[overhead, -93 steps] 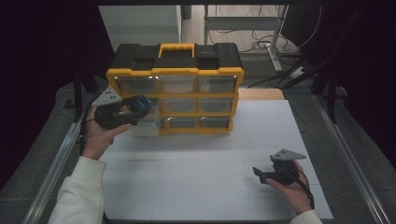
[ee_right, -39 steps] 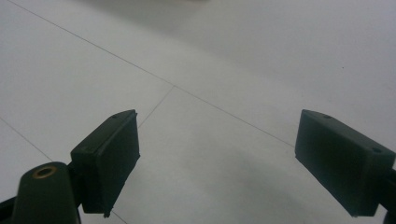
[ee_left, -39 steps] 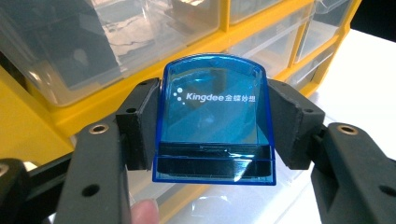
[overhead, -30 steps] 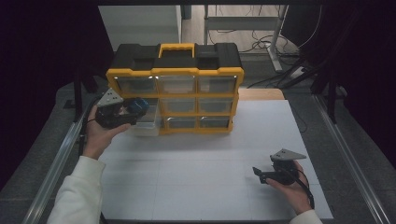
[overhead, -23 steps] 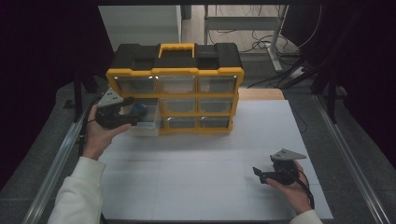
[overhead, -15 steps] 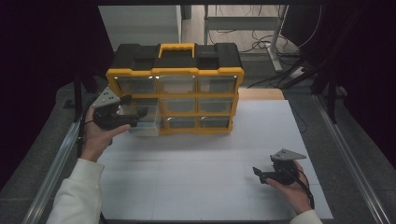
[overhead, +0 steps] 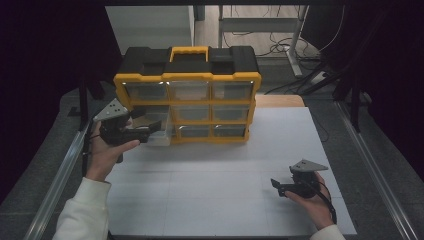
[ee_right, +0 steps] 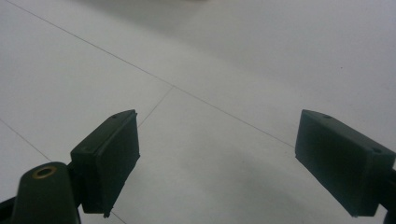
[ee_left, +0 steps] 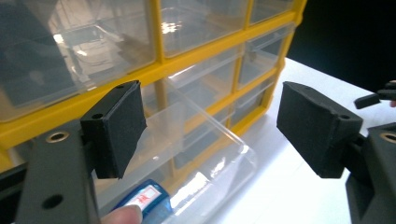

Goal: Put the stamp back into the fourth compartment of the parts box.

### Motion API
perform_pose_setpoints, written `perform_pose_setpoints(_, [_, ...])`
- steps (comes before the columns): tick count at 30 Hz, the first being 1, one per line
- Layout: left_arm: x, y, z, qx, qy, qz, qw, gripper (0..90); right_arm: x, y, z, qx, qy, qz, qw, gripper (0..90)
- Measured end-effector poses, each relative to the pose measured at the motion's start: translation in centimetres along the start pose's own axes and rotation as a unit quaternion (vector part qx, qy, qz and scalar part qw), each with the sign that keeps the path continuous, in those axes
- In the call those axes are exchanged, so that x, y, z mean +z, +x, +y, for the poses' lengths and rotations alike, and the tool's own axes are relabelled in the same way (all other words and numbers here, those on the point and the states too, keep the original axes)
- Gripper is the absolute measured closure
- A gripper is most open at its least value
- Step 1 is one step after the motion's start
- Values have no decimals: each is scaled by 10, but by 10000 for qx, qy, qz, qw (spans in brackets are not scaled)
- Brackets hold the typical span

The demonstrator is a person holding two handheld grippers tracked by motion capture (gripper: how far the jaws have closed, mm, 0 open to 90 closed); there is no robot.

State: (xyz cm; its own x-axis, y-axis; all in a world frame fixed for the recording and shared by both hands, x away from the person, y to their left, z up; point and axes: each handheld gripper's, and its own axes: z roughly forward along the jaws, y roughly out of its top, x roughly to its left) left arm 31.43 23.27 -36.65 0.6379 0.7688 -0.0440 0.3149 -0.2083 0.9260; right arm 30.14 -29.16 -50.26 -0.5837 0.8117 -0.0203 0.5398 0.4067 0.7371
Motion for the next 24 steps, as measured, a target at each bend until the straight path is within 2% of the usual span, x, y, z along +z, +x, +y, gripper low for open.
perform_pose_setpoints(9, [-6, -17, -7, 93, 24, -118, 9999, 241, 0, 0, 0, -2, 2, -5, 10000, 142])
perform_pose_setpoints(19, [-7, -26, -15, 100, 68, -225, 9997, 248, 0, 0, 0, -9, -5, -14, 10000, 142])
perform_pose_setpoints(24, [-7, -34, -22, 189, 190, -243, 9993, 247, 0, 0, 0, 3, -12, -17, 10000, 142])
